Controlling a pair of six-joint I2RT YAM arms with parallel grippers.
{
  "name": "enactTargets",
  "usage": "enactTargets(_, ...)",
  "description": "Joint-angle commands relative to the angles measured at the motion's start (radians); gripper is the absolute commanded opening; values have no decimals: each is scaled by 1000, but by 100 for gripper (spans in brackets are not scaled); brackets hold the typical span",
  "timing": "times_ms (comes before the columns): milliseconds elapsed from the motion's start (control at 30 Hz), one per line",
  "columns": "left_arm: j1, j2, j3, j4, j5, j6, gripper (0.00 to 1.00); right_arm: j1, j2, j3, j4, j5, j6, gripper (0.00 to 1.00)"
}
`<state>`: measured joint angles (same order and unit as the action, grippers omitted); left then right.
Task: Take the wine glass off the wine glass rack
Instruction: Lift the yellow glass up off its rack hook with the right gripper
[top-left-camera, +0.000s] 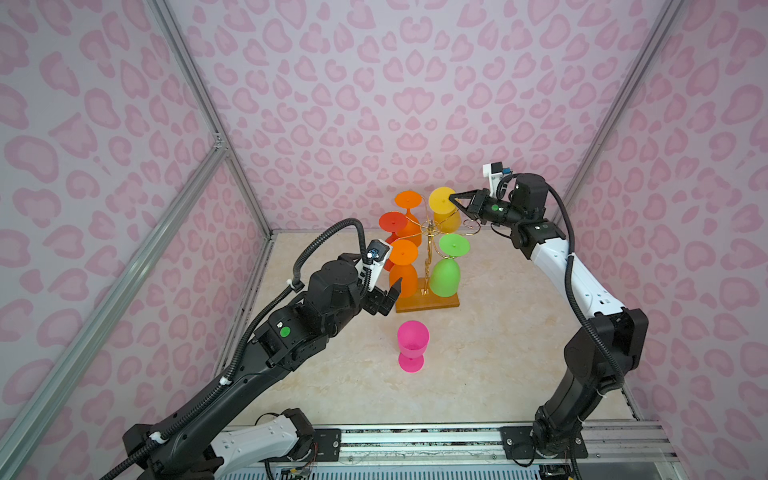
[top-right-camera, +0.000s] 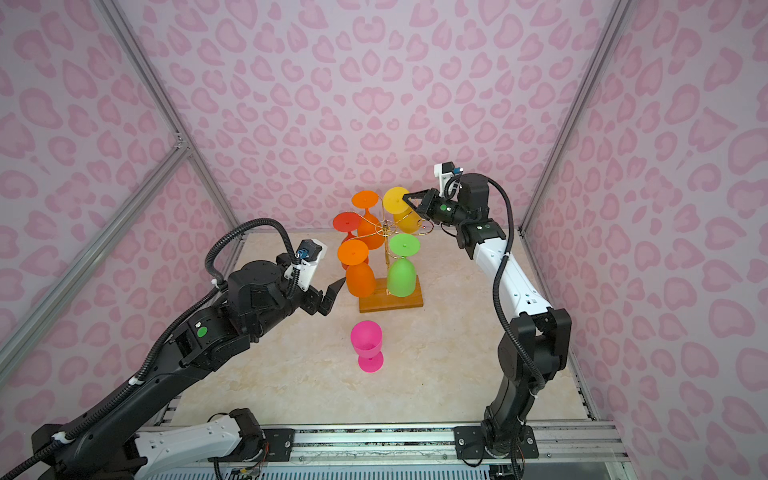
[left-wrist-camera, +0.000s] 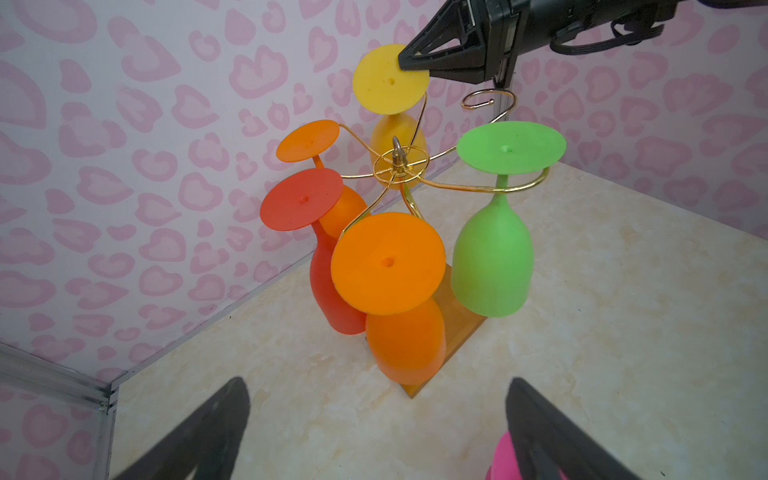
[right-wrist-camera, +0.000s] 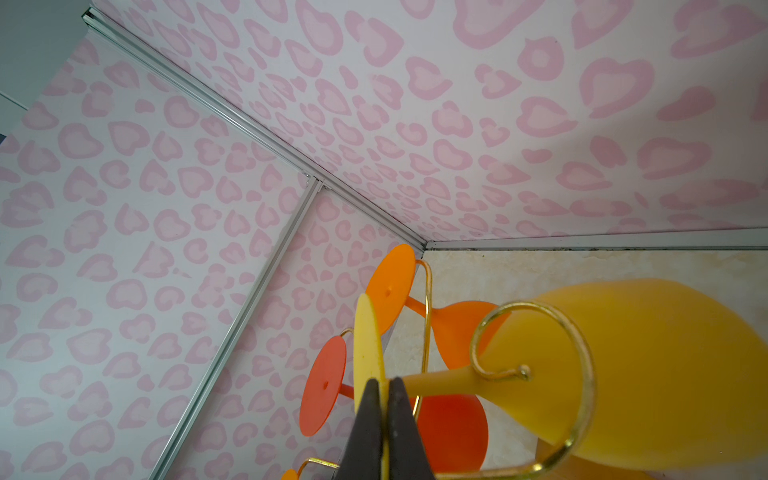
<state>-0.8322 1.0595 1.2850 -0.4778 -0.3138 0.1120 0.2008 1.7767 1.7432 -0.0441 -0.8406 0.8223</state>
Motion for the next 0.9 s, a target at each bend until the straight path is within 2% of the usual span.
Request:
enactTargets(0,1,-4,-3,13,7,-9,98,5,16,42,-69,4,-75,0)
enactTargets(400,1,-4,-6,7,7,-6,98,27,89,176,-191,15,-147,0)
enactTargets(867,0,-9,-9,-5,21,-9,98,27,210,357,-221,19,-140,0)
